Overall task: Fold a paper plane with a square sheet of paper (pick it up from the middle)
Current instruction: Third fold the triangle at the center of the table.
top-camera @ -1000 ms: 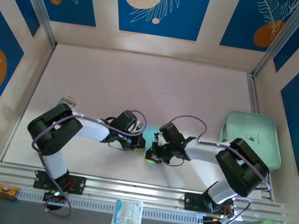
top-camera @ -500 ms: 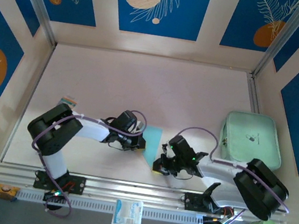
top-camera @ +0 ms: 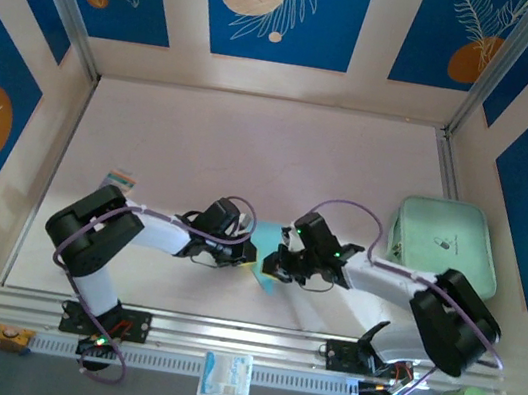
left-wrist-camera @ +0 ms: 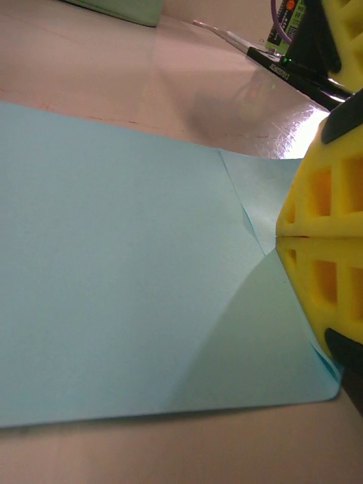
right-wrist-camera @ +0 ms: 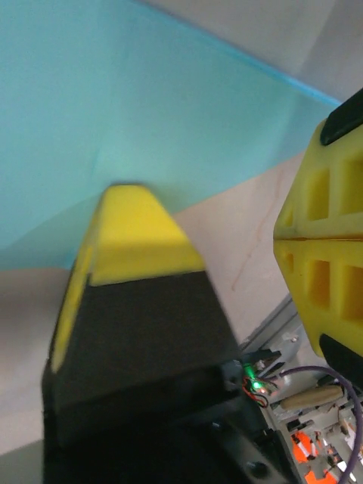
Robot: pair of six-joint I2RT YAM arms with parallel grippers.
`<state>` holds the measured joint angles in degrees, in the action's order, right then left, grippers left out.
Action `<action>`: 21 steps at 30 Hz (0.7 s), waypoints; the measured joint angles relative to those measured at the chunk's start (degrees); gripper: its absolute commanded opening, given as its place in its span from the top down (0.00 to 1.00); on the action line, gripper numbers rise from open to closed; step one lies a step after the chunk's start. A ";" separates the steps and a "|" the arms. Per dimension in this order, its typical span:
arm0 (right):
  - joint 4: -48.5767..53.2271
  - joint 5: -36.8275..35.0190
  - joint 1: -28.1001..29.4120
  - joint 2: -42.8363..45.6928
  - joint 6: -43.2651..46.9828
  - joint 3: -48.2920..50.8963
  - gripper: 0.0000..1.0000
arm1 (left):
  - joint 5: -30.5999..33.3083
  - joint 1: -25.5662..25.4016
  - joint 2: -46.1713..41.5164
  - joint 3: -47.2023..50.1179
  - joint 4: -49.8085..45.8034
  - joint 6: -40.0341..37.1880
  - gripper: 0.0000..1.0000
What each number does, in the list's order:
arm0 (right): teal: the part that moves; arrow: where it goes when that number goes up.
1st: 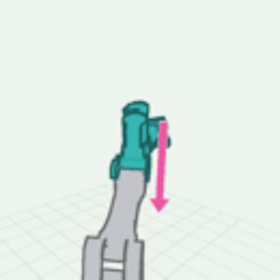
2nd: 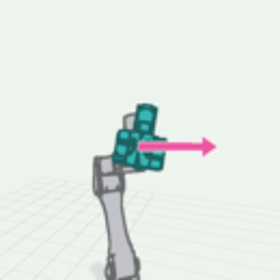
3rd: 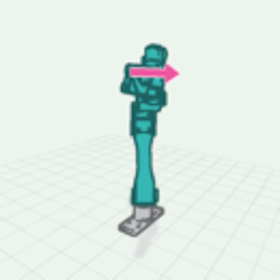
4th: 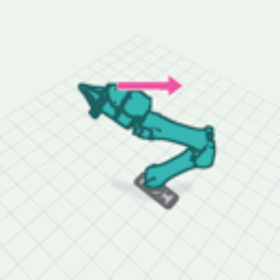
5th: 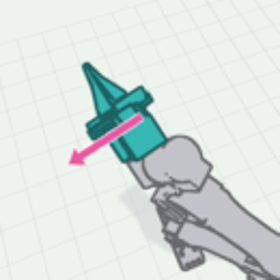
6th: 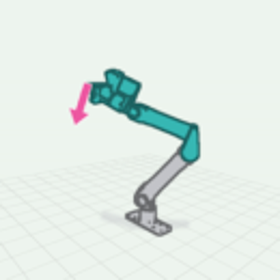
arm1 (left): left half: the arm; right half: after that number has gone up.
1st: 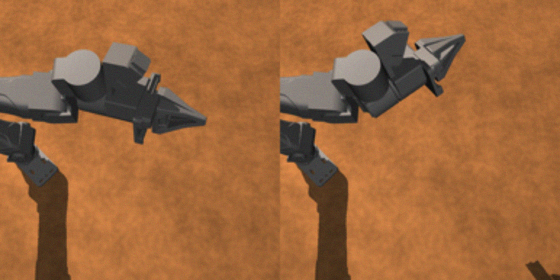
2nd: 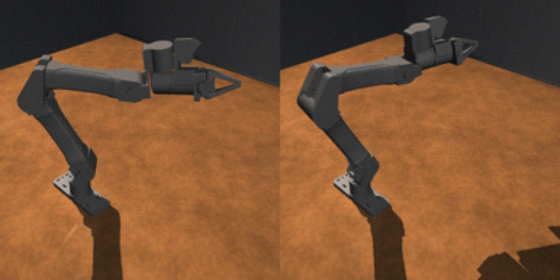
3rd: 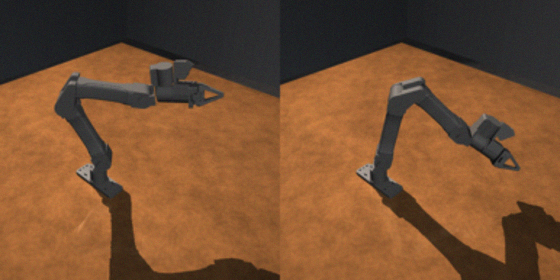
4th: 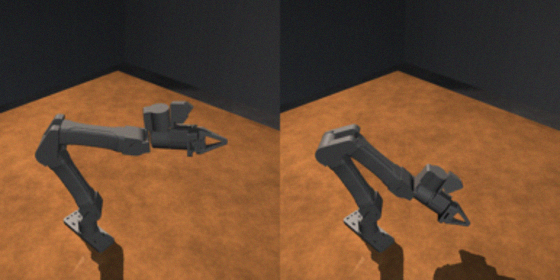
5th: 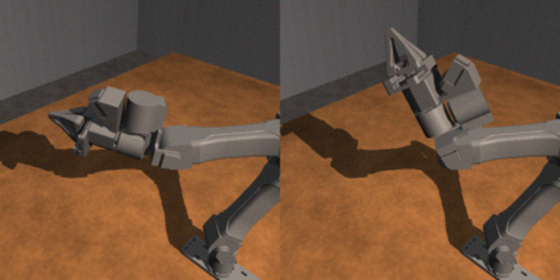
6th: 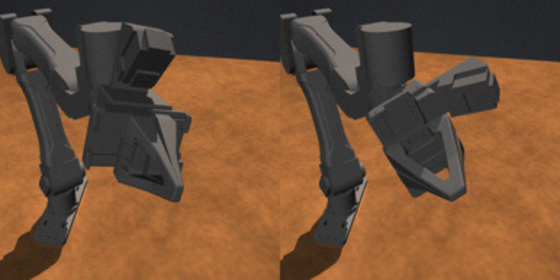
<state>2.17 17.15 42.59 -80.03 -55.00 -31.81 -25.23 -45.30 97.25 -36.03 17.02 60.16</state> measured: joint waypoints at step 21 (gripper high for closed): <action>-8.20 1.29 -0.57 -6.84 -0.98 4.17 0.98 | 1.51 -1.20 -6.34 -0.35 -4.48 -2.80 1.00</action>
<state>-6.02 18.44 42.02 -86.87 -55.99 -27.64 -23.73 -46.50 90.91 -36.38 12.53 57.36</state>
